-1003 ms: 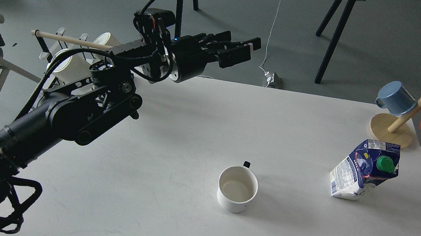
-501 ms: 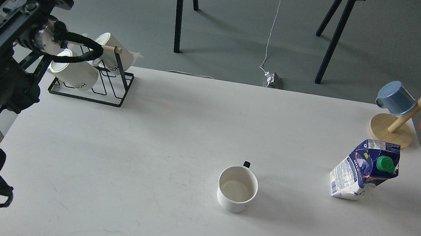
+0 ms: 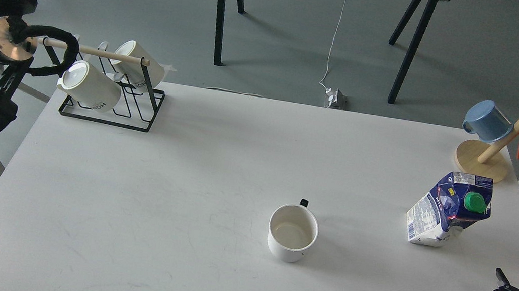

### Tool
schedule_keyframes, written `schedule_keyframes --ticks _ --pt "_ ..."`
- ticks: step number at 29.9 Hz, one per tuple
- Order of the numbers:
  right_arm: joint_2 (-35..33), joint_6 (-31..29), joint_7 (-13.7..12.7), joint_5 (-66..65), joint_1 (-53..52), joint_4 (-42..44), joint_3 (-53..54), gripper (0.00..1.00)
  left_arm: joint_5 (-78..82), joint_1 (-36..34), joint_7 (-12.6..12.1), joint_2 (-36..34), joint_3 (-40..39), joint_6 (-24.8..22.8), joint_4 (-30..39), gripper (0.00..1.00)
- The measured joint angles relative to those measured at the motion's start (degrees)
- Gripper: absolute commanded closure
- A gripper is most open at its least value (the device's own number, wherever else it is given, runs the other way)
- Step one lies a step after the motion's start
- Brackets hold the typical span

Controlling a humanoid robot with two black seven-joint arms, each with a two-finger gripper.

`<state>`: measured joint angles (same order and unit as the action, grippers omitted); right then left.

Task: Place cup and milk with both arms
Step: 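Bring the right gripper in toward the milk carton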

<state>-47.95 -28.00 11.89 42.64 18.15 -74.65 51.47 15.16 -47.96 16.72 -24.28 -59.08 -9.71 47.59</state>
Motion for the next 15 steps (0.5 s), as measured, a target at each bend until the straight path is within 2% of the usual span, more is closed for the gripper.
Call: schedule_keyframes --ticks 10,15 --pt "14.68 0.0 -0.13 -12.83 1.38 -0.41 2.93 0.01 0.25 0.09 -0.12 -0.53 0.75 0.57 0.67 0.0" --pt "17.14 0.0 -0.1 -15.74 1.22 -0.36 5.4 0.01 0.3 0.07 -0.1 -1.62 0.88 0.52 0.67 0.0"
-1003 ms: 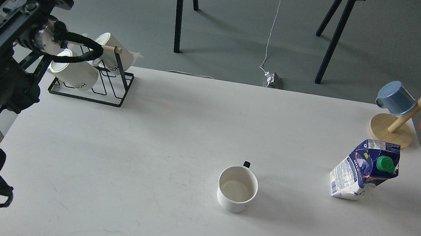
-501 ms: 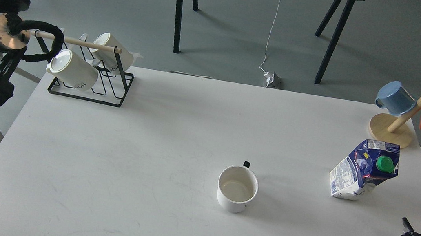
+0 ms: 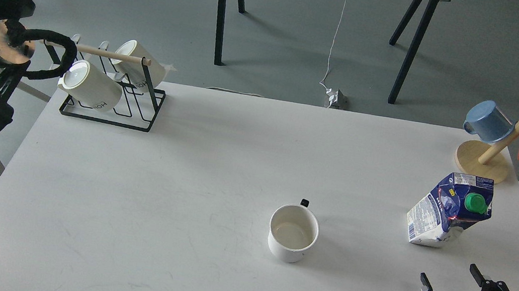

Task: Place cup and milk with both arms
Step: 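Bring the right gripper in toward the milk carton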

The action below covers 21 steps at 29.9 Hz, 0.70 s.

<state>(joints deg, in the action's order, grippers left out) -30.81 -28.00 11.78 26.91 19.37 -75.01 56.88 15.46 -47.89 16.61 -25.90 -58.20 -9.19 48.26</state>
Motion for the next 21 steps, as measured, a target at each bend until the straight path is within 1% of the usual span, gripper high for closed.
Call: schedule_keyframes --ticks 13,21 --pt "4.27 0.0 -0.05 -2.74 -0.86 0.22 6.71 0.02 0.43 0.11 -0.41 -0.1 0.19 0.64 0.11 0.0" --pt "5.22 0.0 -0.01 -3.0 -2.43 0.26 8.46 0.02 0.46 0.02 -0.46 0.55 0.2 0.75 0.1 0.0"
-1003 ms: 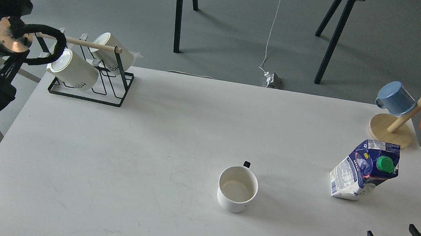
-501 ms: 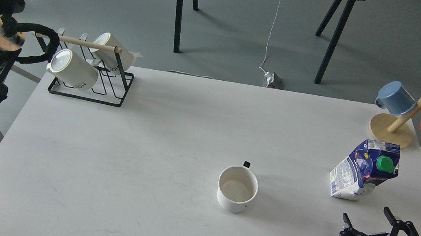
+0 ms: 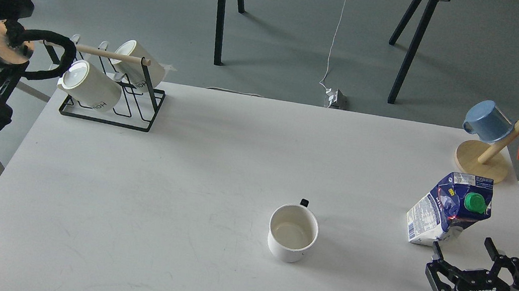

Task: Place cup and milk with both arms
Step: 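Bring the right gripper in toward the milk carton, then grasp the milk carton with the right gripper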

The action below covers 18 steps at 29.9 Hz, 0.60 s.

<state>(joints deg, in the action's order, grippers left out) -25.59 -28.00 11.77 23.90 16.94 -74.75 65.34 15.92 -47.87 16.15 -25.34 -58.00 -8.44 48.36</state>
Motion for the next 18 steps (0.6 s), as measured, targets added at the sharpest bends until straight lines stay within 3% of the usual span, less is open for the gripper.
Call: schedule_keyframes --ticks 13,18 --pt "4.42 0.0 -0.08 -2.9 -5.56 2.75 -0.58 0.03 0.02 0.0 -0.06 -0.16 0.08 -0.08 -0.12 0.0" --pt "5.37 0.0 0.02 -2.9 -6.37 4.86 0.17 0.07 0.08 -0.01 -0.15 -0.17 0.08 -0.09 -0.24 0.0"
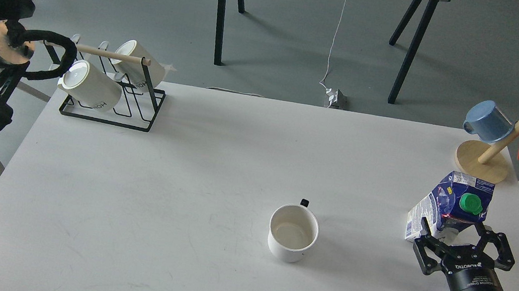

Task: Place cup and milk with both arms
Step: 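Grasp the milk carton with the right gripper, then slide the milk carton next to the white mug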

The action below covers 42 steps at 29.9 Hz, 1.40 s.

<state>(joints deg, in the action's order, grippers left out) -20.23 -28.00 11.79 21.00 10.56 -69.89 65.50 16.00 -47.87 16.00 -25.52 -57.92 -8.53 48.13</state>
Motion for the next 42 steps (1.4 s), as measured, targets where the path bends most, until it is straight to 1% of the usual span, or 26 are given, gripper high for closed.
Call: schedule_keyframes --ticks 2,5,6,8,11,12,13,19,24,29,34,42 --pt "1.17 0.0 0.06 0.0 -0.58 1.17 0.1 0.08 0.01 0.0 -0.01 0.15 0.0 0.0 -0.1 0.0" --pt "2.99 0.0 0.1 0.0 -1.47 3.12 0.2 0.13 0.07 0.0 -0.01 0.33 0.0 0.0 -0.29 0.0" --pt "3.61 0.0 0.12 0.0 -1.77 3.65 0.22 0.17 0.07 0.0 -0.01 0.38 0.0 0.0 -0.34 0.0" --pt "4.93 0.0 0.17 0.0 -2.24 4.35 0.25 0.31 0.21 0.03 -0.01 0.46 0.0 0.0 -0.43 0.0" --pt "6.92 0.0 0.17 -0.14 -2.77 5.17 0.22 0.49 0.99 0.05 -0.01 0.53 0.0 0.05 -0.53 0.0" --pt "7.39 0.0 0.17 -0.33 -3.0 5.31 0.16 0.54 1.2 0.04 -0.01 0.55 0.0 0.06 -0.53 0.0" --pt "7.66 0.0 0.17 -0.6 -3.18 5.42 0.13 0.55 1.33 0.04 -0.01 0.55 0.0 0.07 -0.53 0.0" --pt "8.01 0.0 0.17 -2.28 -3.16 4.41 0.01 0.55 1.49 0.01 0.01 0.48 0.0 0.11 -0.58 0.0" --pt "6.59 0.0 0.12 -2.73 1.48 -2.95 -0.44 0.55 1.48 0.01 0.13 0.11 0.0 0.16 -0.58 0.0" --pt "6.77 0.0 0.08 -7.11 7.1 -8.46 -0.94 0.53 1.44 0.19 0.16 -0.12 0.0 0.52 -0.58 0.0" --pt "9.41 0.0 0.02 -12.57 10.22 -9.11 -2.61 0.52 1.46 0.14 0.16 0.33 0.0 0.7 -0.56 0.0" --pt "15.32 0.0 -0.1 -17.55 8.97 -8.03 -5.04 0.51 1.49 0.1 0.16 0.02 0.0 0.79 -0.5 0.0"
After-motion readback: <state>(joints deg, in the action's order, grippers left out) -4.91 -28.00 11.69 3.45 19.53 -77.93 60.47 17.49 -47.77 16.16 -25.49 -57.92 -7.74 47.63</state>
